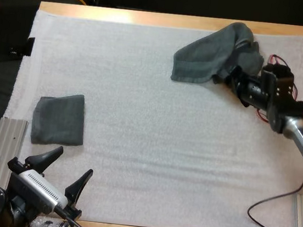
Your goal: Pick towel from pile, fold and stack
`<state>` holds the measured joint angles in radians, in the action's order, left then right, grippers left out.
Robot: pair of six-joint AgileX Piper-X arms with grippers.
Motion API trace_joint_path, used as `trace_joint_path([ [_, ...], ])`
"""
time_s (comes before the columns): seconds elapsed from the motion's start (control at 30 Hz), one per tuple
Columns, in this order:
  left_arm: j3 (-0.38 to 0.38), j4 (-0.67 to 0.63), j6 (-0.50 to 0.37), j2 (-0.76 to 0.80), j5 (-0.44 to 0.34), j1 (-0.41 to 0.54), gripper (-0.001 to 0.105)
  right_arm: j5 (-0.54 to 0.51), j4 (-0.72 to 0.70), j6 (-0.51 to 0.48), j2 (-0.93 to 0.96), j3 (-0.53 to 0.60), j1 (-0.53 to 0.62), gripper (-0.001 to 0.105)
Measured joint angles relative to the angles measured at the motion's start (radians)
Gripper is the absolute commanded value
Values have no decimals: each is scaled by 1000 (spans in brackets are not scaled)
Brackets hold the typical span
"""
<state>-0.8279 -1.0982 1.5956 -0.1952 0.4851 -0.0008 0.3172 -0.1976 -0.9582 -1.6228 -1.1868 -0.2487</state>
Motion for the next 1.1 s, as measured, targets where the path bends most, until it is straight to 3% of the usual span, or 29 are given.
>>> trace_joint_path([
  [0.33,0,0,0,0,0,0,69,-2,7,63,-167,-157,-23,75],
  [1.0,-2,-29,0,0,0,0,69,-42,233,225,-399,-216,-23,75],
  [1.1,-2,-59,0,0,2,0,69,-45,293,249,-421,-222,-23,67],
])
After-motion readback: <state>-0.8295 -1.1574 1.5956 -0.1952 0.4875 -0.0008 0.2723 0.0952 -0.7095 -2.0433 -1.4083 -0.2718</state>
